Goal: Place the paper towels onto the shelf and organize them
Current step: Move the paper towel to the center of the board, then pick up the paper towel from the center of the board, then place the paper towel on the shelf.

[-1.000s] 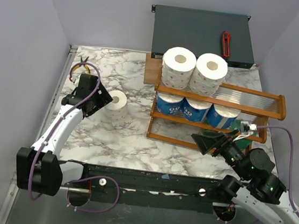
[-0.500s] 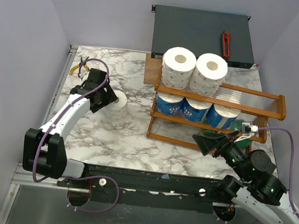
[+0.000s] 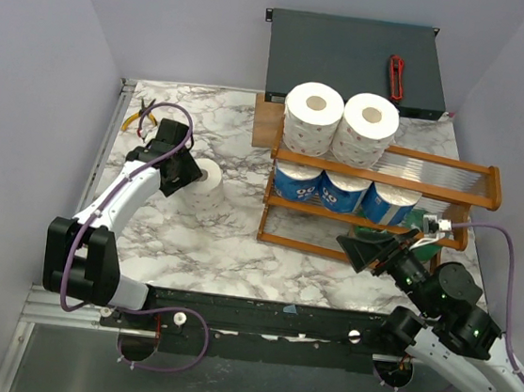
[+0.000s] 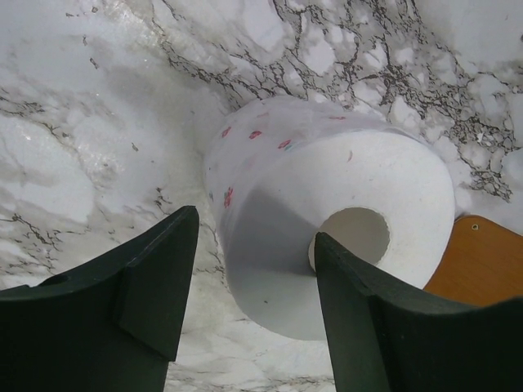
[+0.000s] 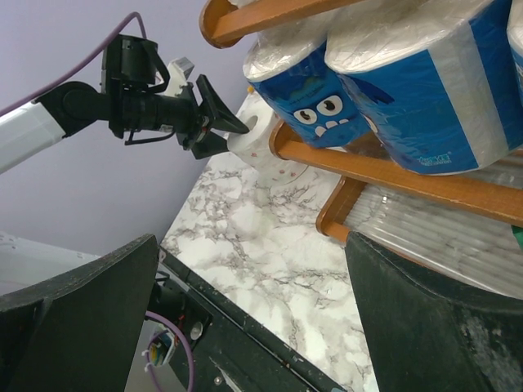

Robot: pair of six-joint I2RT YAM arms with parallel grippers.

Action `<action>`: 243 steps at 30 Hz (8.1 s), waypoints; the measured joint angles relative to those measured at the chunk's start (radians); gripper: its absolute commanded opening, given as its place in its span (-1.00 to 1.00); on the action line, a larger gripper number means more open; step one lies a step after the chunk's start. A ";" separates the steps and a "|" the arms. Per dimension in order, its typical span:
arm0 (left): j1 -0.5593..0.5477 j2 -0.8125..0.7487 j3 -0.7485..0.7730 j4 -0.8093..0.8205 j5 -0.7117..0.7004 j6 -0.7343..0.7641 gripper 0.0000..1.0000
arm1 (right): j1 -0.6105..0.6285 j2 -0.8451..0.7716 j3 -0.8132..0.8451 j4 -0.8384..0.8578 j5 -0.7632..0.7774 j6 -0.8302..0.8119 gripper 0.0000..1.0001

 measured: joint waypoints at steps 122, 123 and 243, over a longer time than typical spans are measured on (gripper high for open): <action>-0.542 -0.776 -0.460 -0.063 -0.088 -0.078 0.97 | 0.381 1.244 0.510 -0.103 0.111 0.022 0.87; -0.542 -0.789 -0.460 -0.079 -0.102 -0.084 0.97 | 0.381 1.259 0.518 -0.102 0.116 0.026 0.82; -0.529 -0.956 -0.523 -0.041 -0.224 -0.182 0.97 | 0.276 1.184 1.736 -0.801 0.510 -0.169 -0.87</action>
